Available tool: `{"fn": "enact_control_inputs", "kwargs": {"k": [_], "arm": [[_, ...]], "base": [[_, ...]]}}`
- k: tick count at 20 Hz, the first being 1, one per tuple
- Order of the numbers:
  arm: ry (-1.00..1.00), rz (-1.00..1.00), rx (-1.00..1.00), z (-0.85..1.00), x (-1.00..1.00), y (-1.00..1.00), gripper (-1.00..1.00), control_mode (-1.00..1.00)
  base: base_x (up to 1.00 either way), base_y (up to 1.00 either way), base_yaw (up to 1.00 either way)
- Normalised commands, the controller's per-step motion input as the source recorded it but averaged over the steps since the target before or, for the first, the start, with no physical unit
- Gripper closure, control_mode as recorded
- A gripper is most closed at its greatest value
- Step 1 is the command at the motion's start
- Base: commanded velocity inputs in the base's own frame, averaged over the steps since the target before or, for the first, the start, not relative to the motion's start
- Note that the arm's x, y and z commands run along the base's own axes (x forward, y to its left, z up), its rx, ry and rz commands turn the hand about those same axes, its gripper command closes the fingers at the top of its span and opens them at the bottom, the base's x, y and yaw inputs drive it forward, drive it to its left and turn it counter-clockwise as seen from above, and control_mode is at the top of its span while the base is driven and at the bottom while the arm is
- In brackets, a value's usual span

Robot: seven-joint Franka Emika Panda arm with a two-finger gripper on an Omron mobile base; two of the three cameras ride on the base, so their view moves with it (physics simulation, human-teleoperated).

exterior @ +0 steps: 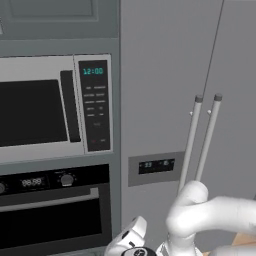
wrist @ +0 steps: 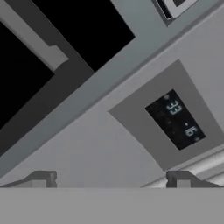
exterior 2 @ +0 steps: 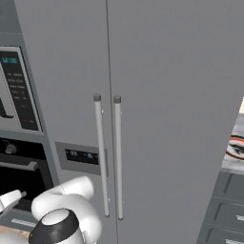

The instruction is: Take the baked cake out of the oven and place it on the plate for cooling. Then close the oven door.

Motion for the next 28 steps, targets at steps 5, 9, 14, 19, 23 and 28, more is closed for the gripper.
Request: {"fn": "enact_control_inputs", "kwargs": {"k": [5,9,14,19,23,28], "arm": [[0.02,0.08,-0.16,0.03,0.01,0.00,-1.00,-1.00],[0.04,0.07,-0.13,0.00,0.05,0.01,-1.00,-1.00],[0.00,0.11,-0.03,-0.03,0.27,0.09,-1.00,-1.00],[0.00,0.14,0.00,-0.15,0.26,0.18,-1.00,-1.00],[0.00,0.11,0.00,-0.16,0.21,0.25,-1.00,-1.00],[-0.01,0.06,-0.02,0.00,0.11,0.23,-1.00,-1.00]], "base": [[0.00,0.00,0.00],[0.00,0.00,0.00],[0.00,0.00,0.00],[0.00,0.00,0.00],[0.00,0.00,0.00],[0.00,0.00,0.00]]}}
